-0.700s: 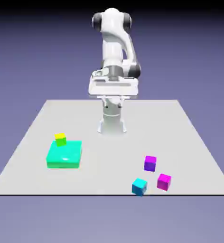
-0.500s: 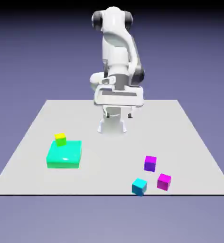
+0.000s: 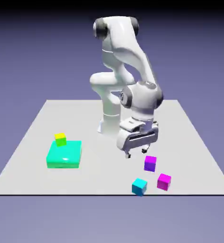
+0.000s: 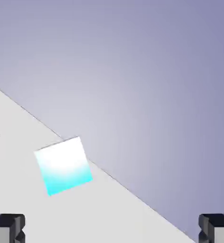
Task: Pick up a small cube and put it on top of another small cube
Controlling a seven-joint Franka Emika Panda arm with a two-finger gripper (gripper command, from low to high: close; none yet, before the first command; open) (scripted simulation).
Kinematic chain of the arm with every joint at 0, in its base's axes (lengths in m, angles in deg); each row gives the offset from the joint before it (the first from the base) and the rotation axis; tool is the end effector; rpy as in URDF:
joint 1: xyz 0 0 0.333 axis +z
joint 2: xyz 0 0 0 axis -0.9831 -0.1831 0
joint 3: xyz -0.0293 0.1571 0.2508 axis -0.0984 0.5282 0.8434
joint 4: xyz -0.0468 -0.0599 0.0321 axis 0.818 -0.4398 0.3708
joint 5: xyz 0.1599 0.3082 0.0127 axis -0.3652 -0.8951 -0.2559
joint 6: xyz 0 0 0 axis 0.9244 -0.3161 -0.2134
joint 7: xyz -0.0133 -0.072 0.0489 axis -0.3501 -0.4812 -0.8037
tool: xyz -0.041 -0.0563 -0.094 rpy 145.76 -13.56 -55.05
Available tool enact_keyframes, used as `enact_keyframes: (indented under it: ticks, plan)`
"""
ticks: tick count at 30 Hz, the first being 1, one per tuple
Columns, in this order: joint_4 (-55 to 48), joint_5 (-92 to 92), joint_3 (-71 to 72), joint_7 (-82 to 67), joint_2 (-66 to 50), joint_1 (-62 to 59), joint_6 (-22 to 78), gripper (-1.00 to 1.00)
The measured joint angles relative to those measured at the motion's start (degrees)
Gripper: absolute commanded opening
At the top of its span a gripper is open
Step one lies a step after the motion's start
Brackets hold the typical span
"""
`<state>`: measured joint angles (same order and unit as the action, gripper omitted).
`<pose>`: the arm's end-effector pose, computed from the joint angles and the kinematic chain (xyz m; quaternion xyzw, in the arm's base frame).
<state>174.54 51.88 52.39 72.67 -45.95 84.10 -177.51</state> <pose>0.5067 0.1158 0.2864 0.9968 -0.0121 0.0188 0.0773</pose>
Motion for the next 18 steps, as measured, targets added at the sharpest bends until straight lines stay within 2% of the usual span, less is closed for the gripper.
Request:
enact_keyframes:
  ticks: [8, 10, 13, 14, 16, 18]
  plan:
    - [-12.86, 5.97, 3.15, -5.6, -16.61, 1.43, 13.21, 0.0]
    - [-13.17, 6.11, 3.23, -5.74, -17.01, 1.46, 13.52, 0.0]
    - [-12.0, 9.14, 1.02, -3.6, -23.23, 1.72, 6.27, 0.0]
    - [-11.95, 9.26, 0.93, -3.51, -23.49, 1.73, 5.97, -1.0]
    - [-11.95, 9.14, 0.94, -3.59, -23.49, 1.73, 5.99, -1.0]
    - [-12.73, 7.08, 2.4, -5.04, -19.34, 1.56, 10.83, -1.0]
